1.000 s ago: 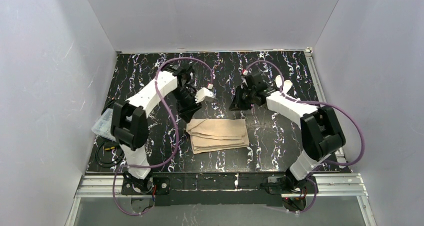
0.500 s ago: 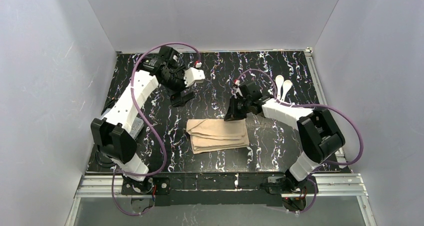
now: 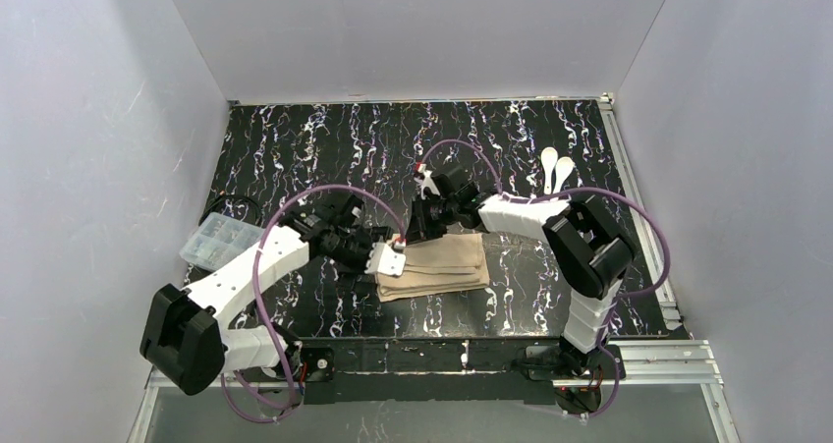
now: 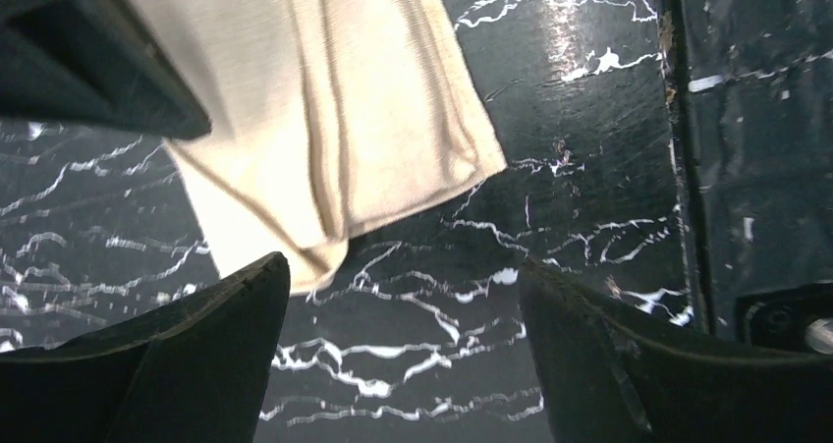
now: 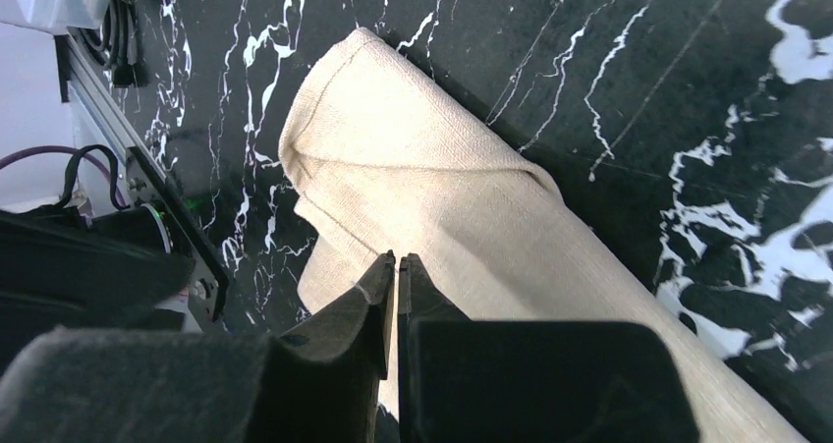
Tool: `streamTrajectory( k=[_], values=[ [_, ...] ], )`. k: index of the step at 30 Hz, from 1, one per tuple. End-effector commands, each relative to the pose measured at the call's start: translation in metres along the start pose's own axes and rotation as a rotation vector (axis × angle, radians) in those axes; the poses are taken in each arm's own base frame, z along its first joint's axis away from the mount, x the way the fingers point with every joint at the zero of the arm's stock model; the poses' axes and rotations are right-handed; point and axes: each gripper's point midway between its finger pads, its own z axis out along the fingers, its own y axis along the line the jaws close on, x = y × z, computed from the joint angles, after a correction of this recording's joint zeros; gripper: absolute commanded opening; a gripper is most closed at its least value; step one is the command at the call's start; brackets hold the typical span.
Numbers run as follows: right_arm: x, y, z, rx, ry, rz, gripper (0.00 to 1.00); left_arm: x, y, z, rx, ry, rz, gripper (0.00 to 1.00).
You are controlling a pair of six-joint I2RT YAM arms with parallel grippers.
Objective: Fold the napkin into a case and place the utensils inside
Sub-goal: Pick up the 2/3-rectangle-folded napkin from the center of the board.
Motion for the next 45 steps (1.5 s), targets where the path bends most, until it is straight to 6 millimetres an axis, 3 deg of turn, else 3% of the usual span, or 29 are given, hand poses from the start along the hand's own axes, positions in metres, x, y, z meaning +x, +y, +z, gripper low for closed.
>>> streamTrajectory(
  k=[1, 6, 14, 28, 33, 36, 40, 42, 45],
  values=[
    [-0.007, 0.018, 0.014, -0.082, -0.017, -0.029, 0.13, -0.006, -0.007, 0.027, -0.023, -0.044, 0.196, 0.82],
    [0.010, 0.009, 0.022, -0.079, 0.011, -0.010, 0.12, 0.004, -0.024, 0.049, -0.012, -0.041, 0.381, 0.73],
    [0.030, -0.009, 0.031, -0.060, 0.036, 0.026, 0.10, 0.012, -0.025, 0.070, -0.075, -0.056, 0.613, 0.58],
    [0.050, -0.030, 0.034, -0.010, 0.043, 0.056, 0.08, 0.021, -0.028, 0.086, -0.108, -0.057, 0.708, 0.36],
    [0.055, -0.038, 0.036, 0.016, 0.047, 0.061, 0.07, 0.015, -0.019, 0.083, -0.170, -0.076, 0.680, 0.20],
    [0.056, -0.040, 0.035, 0.024, 0.044, 0.064, 0.07, 0.017, -0.016, 0.082, -0.187, -0.062, 0.651, 0.14],
    [0.057, -0.042, 0.034, 0.034, 0.039, 0.060, 0.06, 0.009, -0.009, 0.075, -0.205, -0.074, 0.557, 0.09],
    [0.058, -0.043, 0.033, 0.037, 0.040, 0.056, 0.06, 0.005, -0.005, 0.071, -0.196, -0.073, 0.486, 0.00],
    [0.059, -0.044, 0.034, 0.035, 0.040, 0.050, 0.07, 0.000, 0.004, 0.067, -0.190, -0.067, 0.370, 0.00]
  ],
)
